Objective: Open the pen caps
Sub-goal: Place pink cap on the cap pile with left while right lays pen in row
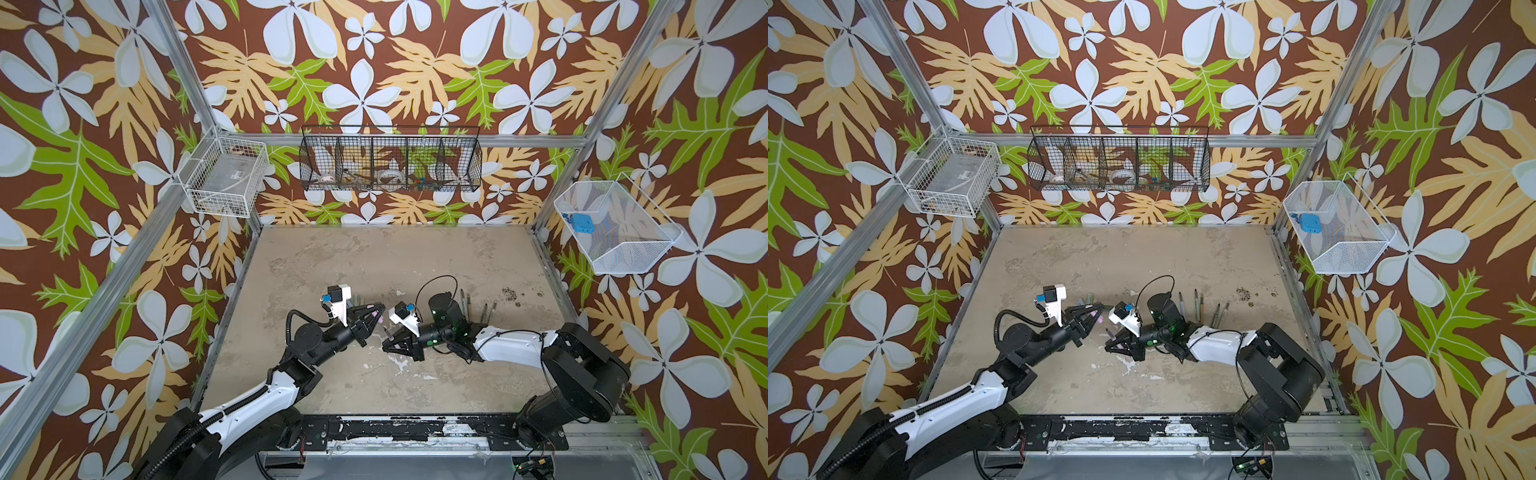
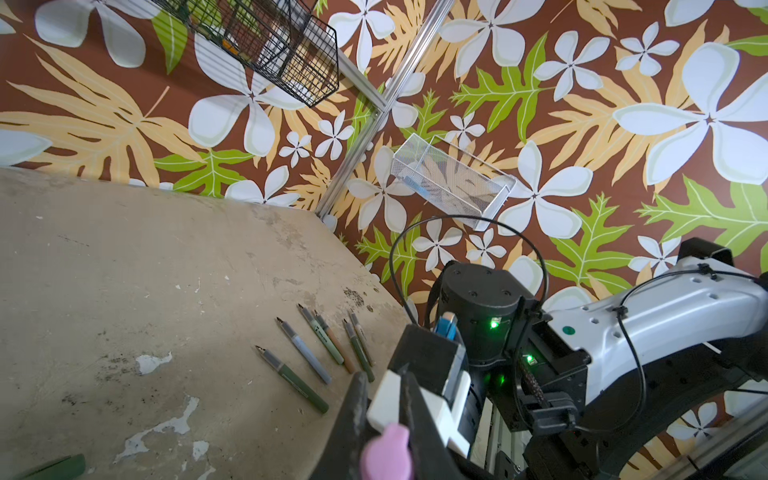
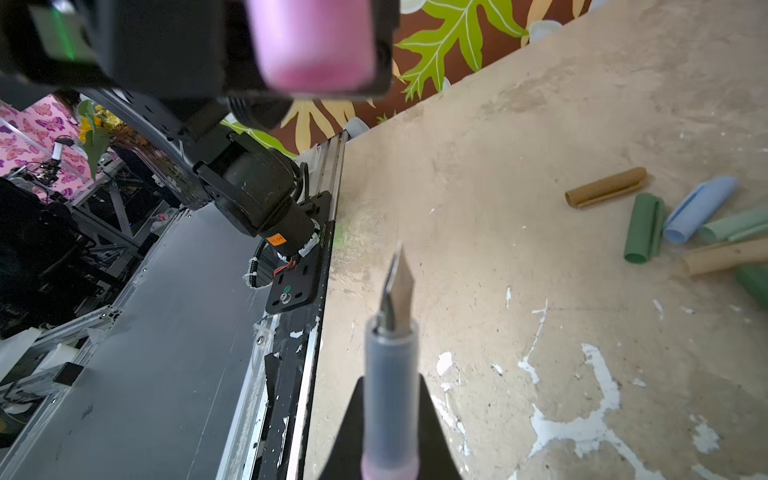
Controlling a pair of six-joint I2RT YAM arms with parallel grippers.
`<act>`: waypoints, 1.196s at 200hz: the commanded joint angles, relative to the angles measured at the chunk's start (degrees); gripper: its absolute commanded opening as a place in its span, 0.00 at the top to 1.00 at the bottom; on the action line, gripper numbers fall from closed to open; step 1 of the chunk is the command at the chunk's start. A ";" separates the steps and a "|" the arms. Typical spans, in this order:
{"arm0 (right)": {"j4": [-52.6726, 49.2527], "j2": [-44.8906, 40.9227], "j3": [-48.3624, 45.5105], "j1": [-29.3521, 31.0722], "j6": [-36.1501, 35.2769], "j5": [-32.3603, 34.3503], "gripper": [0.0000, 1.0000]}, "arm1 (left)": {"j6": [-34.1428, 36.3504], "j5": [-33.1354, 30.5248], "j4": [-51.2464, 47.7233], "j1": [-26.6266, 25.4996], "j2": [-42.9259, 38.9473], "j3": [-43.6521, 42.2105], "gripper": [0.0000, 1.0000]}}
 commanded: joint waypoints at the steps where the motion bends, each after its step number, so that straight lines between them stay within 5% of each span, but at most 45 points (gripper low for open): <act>1: -1.00 -0.06 0.31 0.02 -1.31 -0.34 1.00 | -0.06 -1.29 1.78 0.48 -0.97 -0.42 1.00; 59: -1.91 -2.39 -0.19 -0.14 -0.66 6.01 1.00 | 0.86 -11.14 -7.40 0.75 -3.34 0.33 1.00; 131: -4.38 -10.73 -4.27 -6.87 4.61 28.61 1.00 | -1.21 -26.44 -27.12 1.34 4.62 8.44 1.00; 239: -12.93 -17.28 -6.54 -13.21 8.87 57.37 1.00 | -3.93 -29.97 -33.46 12.34 9.15 9.12 1.00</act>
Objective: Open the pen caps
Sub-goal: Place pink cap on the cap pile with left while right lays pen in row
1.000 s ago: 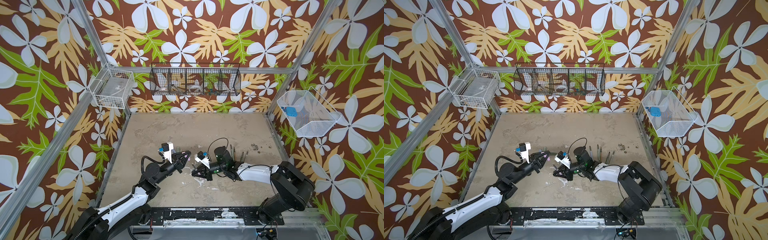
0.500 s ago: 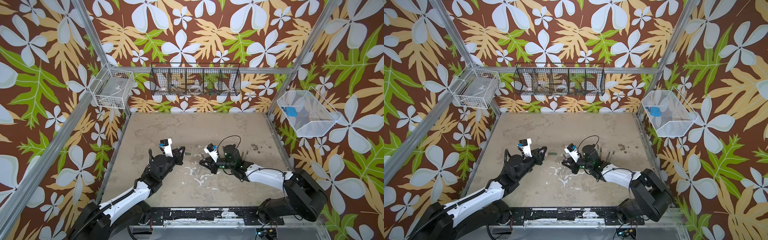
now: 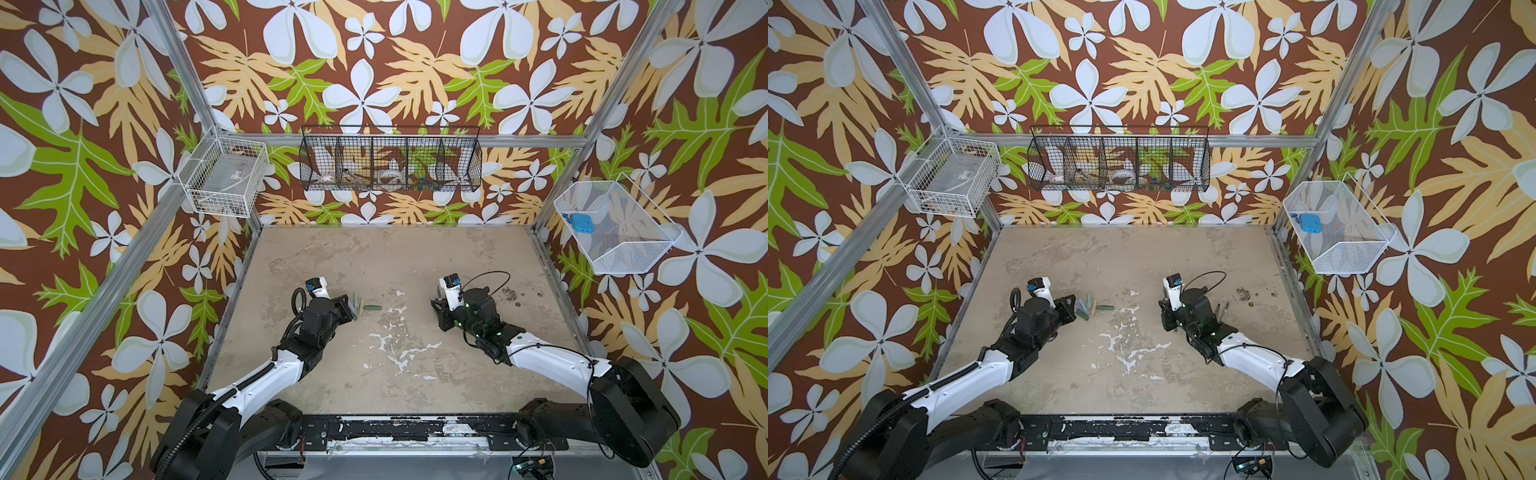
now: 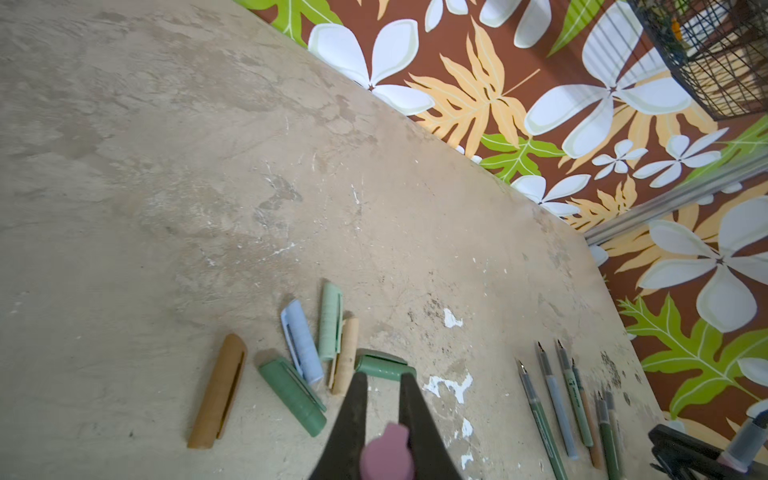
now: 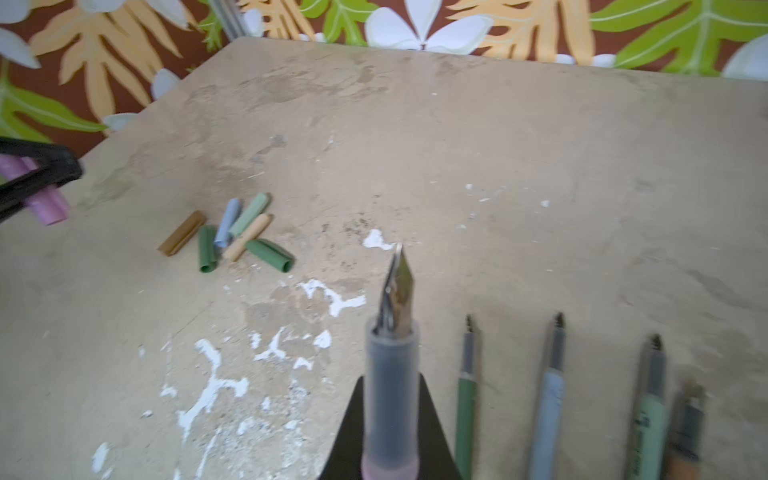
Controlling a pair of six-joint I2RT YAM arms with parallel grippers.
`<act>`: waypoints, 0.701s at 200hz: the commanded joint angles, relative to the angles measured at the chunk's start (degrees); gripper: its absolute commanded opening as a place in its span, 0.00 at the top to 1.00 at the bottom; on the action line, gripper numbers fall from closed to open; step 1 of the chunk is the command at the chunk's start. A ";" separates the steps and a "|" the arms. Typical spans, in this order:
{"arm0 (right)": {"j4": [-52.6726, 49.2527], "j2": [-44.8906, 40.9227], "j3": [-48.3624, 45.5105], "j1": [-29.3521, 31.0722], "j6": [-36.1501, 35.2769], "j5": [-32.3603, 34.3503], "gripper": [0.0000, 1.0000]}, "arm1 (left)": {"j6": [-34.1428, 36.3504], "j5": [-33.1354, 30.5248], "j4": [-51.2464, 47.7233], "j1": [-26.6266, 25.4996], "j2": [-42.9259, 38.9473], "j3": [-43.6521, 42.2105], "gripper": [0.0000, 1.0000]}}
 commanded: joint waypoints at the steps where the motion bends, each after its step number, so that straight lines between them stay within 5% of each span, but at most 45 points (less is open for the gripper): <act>1: -2.57 -0.59 -0.23 -1.13 2.16 8.36 1.00 | 0.22 -3.03 -1.22 1.68 -0.16 -0.22 1.00; 75: -9.35 5.80 4.08 -2.64 1.53 17.55 1.00 | -0.24 -5.70 -6.33 7.54 11.70 3.25 1.00; 95: -9.87 7.36 4.86 -2.97 1.51 17.94 1.00 | -1.15 -1.15 -4.56 10.96 15.49 2.91 1.00; 140: -10.31 11.19 5.61 -6.68 2.65 14.03 1.00 | -0.11 -1.32 -4.89 11.65 17.27 3.67 1.00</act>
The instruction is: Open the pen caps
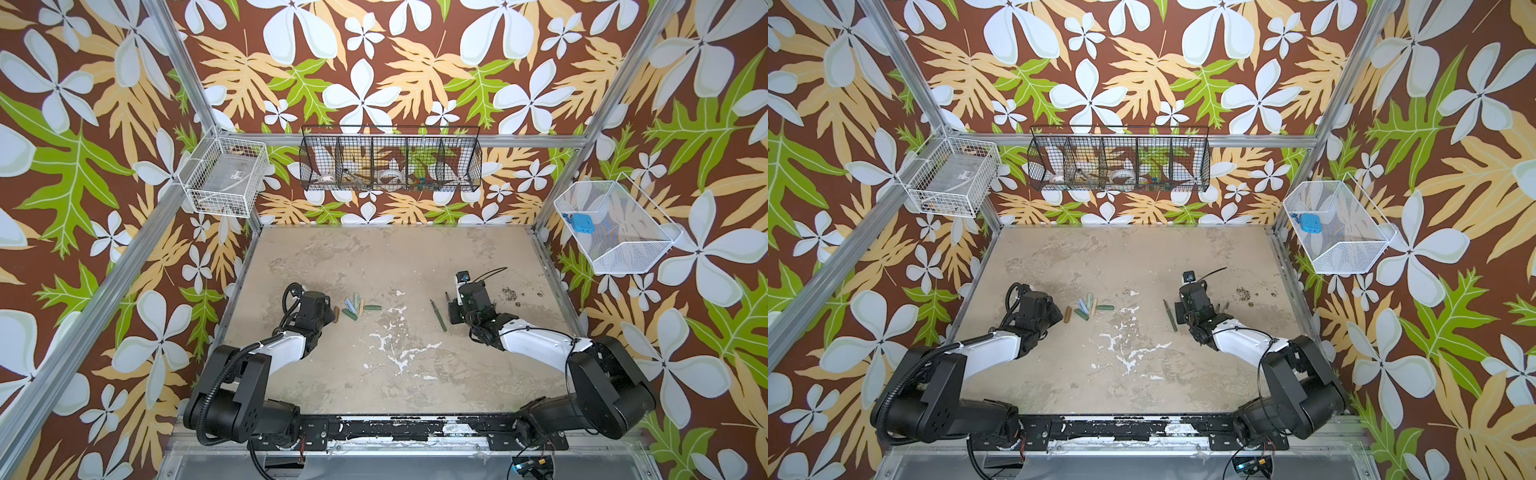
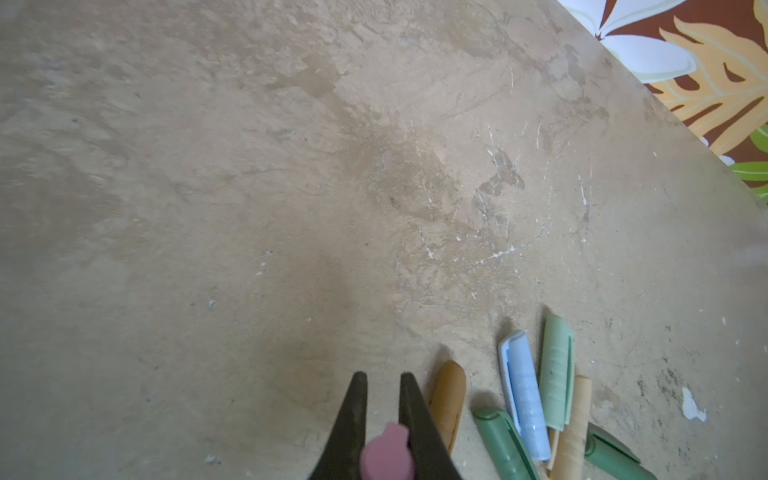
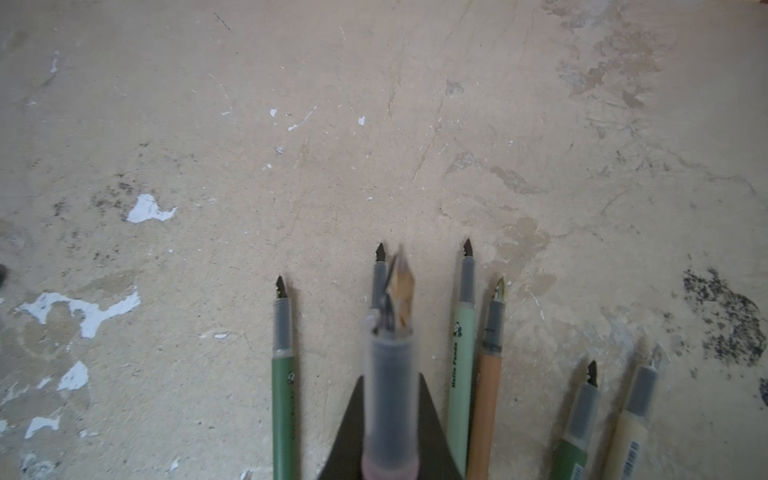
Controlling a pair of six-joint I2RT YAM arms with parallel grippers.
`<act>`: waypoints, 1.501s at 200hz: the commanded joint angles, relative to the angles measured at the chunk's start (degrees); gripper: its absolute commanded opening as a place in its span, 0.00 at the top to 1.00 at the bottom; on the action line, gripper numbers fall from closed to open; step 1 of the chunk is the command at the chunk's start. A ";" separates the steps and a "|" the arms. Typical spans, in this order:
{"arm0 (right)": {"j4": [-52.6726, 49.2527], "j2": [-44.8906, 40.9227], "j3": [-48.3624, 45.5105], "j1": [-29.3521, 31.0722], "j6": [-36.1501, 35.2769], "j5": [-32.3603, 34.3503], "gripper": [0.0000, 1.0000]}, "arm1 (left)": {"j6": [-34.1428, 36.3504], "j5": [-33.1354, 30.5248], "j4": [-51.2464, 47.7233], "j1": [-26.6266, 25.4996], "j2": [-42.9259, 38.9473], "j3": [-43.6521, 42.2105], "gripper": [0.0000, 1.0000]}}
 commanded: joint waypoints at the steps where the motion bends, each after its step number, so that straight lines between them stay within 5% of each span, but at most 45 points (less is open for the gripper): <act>1: -0.83 1.69 0.58 -1.72 1.27 -1.69 1.00 | 0.30 0.92 0.36 0.27 0.63 0.67 1.00; 52: -2.36 6.79 2.96 -3.10 1.51 -5.29 0.99 | 0.63 1.18 -1.67 0.17 4.85 2.85 0.97; 90: -2.82 9.27 3.98 -3.59 1.84 -6.31 0.94 | 1.00 0.78 -2.30 0.20 5.62 3.41 0.80; 136: -3.09 11.70 4.82 -4.43 2.11 -7.80 0.91 | 1.07 0.94 -2.50 0.23 4.93 3.35 0.74; 203: -2.65 11.13 4.48 -4.55 2.03 -8.11 0.74 | 1.80 3.42 -1.34 0.12 3.63 2.89 0.65; 262: -0.46 5.32 2.60 -3.57 -0.10 -8.32 0.74 | 3.11 3.13 0.28 -0.43 -3.68 0.42 0.63; 300: 3.51 -3.95 -1.15 -0.28 -2.58 -5.36 0.69 | 6.48 -0.62 3.64 -3.15 -16.80 -4.52 0.55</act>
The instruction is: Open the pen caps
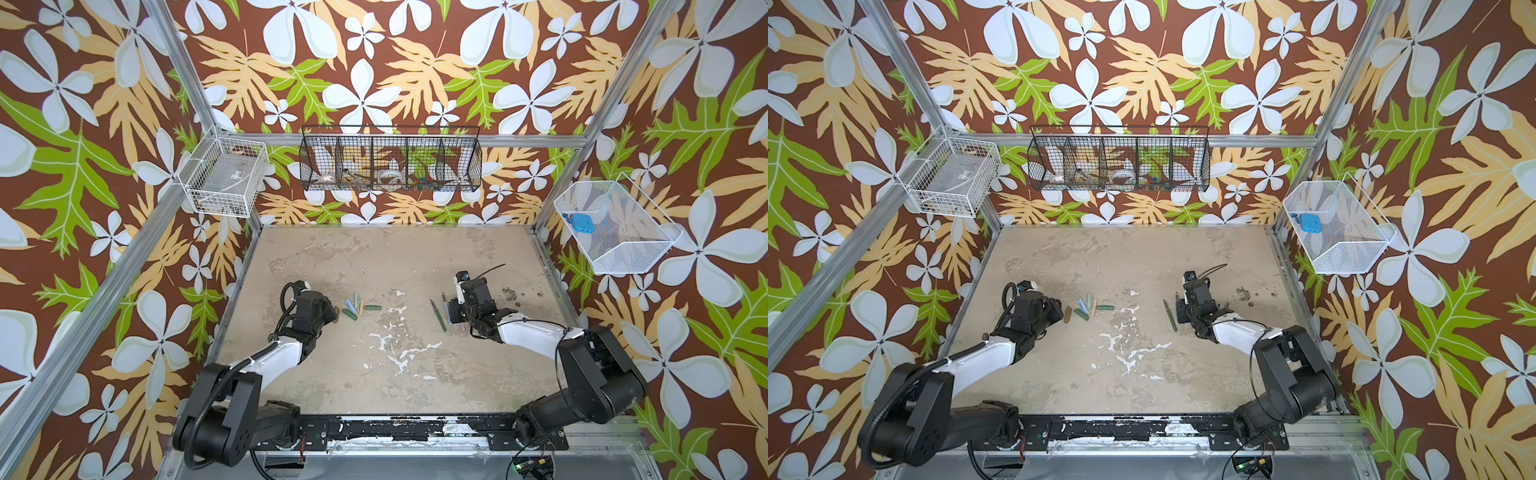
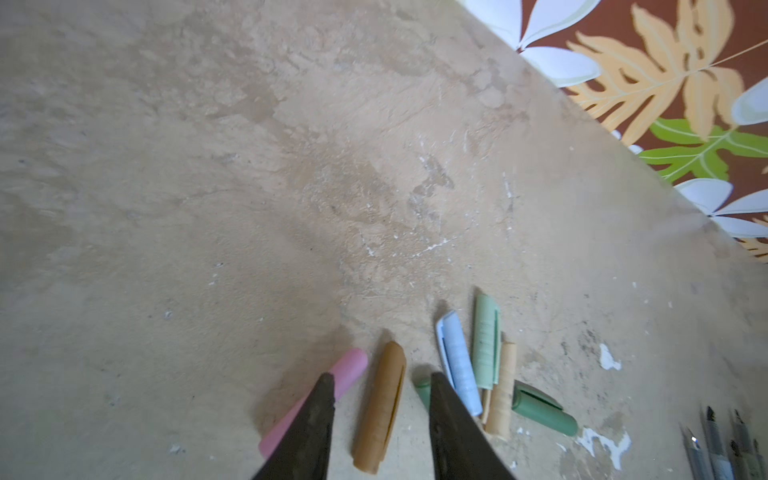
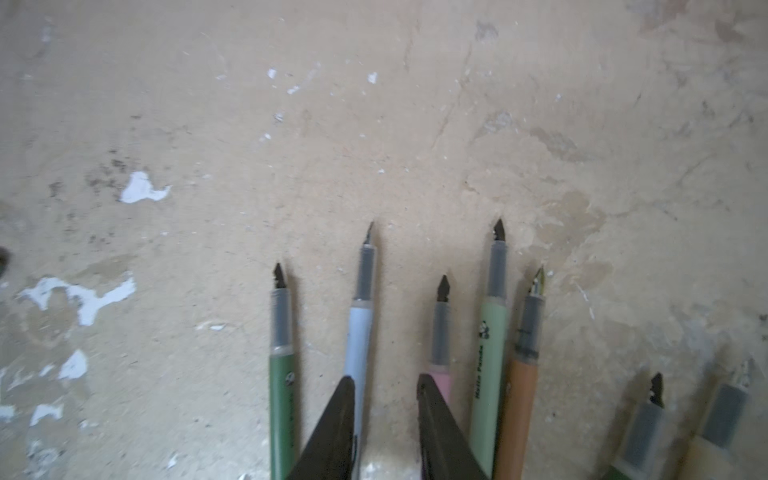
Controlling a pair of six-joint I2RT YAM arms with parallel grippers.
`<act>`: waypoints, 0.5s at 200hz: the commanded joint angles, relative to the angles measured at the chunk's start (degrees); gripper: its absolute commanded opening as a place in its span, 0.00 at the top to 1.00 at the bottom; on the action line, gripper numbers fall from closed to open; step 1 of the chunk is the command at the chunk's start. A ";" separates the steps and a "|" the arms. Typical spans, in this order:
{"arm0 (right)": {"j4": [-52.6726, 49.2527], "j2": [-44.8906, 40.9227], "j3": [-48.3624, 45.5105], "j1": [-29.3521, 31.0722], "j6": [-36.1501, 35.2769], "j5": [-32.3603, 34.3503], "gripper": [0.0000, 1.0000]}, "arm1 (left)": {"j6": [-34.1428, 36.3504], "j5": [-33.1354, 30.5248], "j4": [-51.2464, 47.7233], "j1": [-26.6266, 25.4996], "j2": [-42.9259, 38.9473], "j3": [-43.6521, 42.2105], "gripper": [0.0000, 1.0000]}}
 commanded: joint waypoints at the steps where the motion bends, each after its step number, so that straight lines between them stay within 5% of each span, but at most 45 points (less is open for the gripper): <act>1: 4.36 -5.52 -2.11 1.38 -2.04 2.51 0.68 | 3.44 -4.45 3.44 -1.95 -7.03 -2.17 0.55; 52: 10.75 -26.61 -10.37 1.23 -6.97 10.70 0.39 | 5.96 -12.95 14.60 -4.73 -31.25 -14.89 0.42; 68: 12.54 -31.19 -12.12 1.22 -8.91 16.22 0.30 | 6.61 -14.86 15.87 -4.73 -34.38 -16.28 0.01; 100: 19.00 -35.74 -15.94 -0.87 -12.74 22.98 0.12 | 9.83 -25.12 18.59 -4.79 -35.81 -16.97 0.00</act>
